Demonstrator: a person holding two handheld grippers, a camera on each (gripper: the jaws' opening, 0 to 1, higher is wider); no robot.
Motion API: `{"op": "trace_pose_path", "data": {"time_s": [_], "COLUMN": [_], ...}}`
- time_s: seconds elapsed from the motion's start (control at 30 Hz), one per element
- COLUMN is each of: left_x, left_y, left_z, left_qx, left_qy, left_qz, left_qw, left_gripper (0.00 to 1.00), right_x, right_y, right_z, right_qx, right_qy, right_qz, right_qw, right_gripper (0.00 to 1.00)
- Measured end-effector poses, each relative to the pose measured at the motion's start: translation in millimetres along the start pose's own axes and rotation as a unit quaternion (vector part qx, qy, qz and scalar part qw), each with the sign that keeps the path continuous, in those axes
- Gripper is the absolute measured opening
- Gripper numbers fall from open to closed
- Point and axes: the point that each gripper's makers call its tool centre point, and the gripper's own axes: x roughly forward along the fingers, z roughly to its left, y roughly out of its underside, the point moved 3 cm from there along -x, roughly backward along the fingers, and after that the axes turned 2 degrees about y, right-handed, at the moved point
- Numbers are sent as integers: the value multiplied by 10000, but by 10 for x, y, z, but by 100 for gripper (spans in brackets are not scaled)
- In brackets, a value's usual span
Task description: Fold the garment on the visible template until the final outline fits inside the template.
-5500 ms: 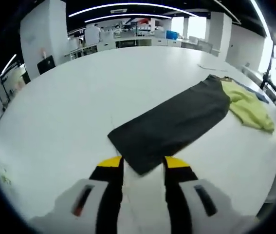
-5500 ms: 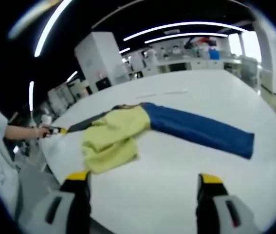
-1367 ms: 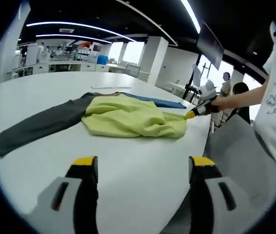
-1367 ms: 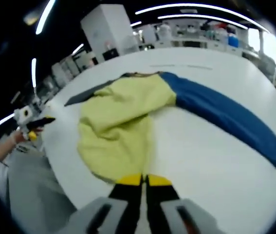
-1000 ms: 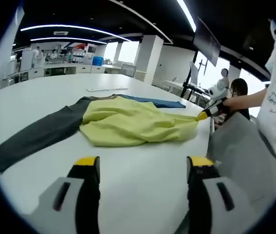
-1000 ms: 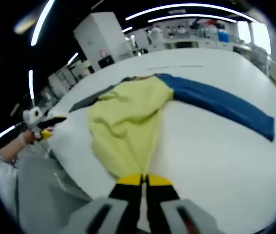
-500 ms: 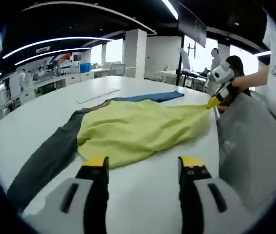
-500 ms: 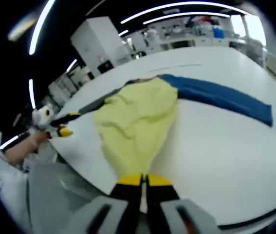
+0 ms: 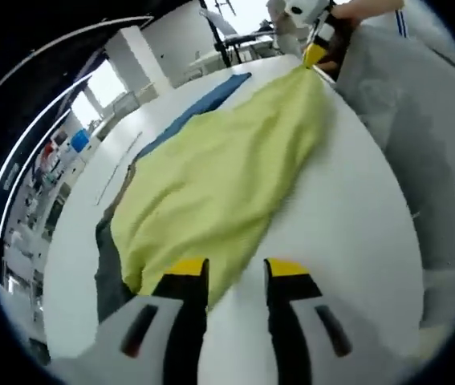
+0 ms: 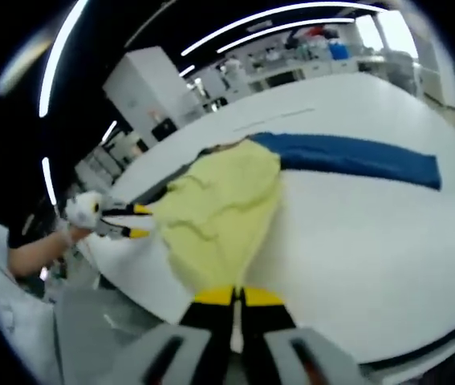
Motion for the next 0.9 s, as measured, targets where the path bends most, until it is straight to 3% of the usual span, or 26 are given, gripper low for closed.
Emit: {"op": "trace_pose_path", "data": {"time_s": [0.1,0.23,0.4,0.57,0.73,0.9], "left_x": [57,117,159,108,-58,-141], "left_y": [19,24,64,55,-118,-344], "left_z": [22,12,-3,32,219,523], "left_qx": [309,364,416,322,171,-266], "left_qy": [95,211,259,180,-35,-275], "left_qz": [153,169,295,252,60,-298], "left_qw": [9994,9990,9984,9990,9998,9988], "left_gripper": [22,17,2,0,0,0], "right_x": [-8,-5,9,17,25,39], "right_y": [1,-7,-11,12,17,-20], "right_z": [-6,-29,-40,-46,-52,-85], "right_qx": [59,95,126,177,191,219], "right_qy": [25,46,46,58,66,96], "right_qz": [-23,-42,-61,-66,-65,-101], "right_qw": [10000,9999,9999,9998,9998,9997], "right_gripper": [0,0,0,0,0,0]}}
